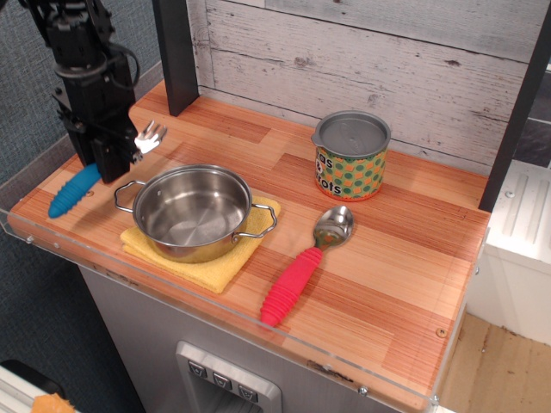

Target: Place the blue fork to the left of the silver pot.

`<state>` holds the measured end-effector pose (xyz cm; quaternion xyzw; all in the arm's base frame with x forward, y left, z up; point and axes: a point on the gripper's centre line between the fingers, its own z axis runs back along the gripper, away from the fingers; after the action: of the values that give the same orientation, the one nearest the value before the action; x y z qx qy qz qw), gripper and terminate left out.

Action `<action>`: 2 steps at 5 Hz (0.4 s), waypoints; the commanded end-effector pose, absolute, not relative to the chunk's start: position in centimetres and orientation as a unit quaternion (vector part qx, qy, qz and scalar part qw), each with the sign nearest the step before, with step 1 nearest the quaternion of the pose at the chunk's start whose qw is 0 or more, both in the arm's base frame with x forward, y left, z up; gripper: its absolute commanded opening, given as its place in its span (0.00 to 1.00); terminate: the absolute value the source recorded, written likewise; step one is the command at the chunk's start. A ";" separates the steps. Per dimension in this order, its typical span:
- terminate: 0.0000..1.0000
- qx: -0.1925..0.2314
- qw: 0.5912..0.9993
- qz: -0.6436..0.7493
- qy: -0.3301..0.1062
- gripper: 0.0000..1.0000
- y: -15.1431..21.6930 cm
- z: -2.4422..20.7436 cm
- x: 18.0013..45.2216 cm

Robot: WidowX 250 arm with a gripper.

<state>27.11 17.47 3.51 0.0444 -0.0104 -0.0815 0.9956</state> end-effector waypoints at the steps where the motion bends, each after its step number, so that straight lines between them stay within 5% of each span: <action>1: 0.00 0.048 0.996 -0.073 -0.022 0.00 18.2 3.8 28.7; 2: 0.00 0.041 0.998 -0.052 -0.016 0.00 18.4 3.4 28.8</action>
<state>27.69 17.98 1.92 0.0275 0.0009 -0.0562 0.9980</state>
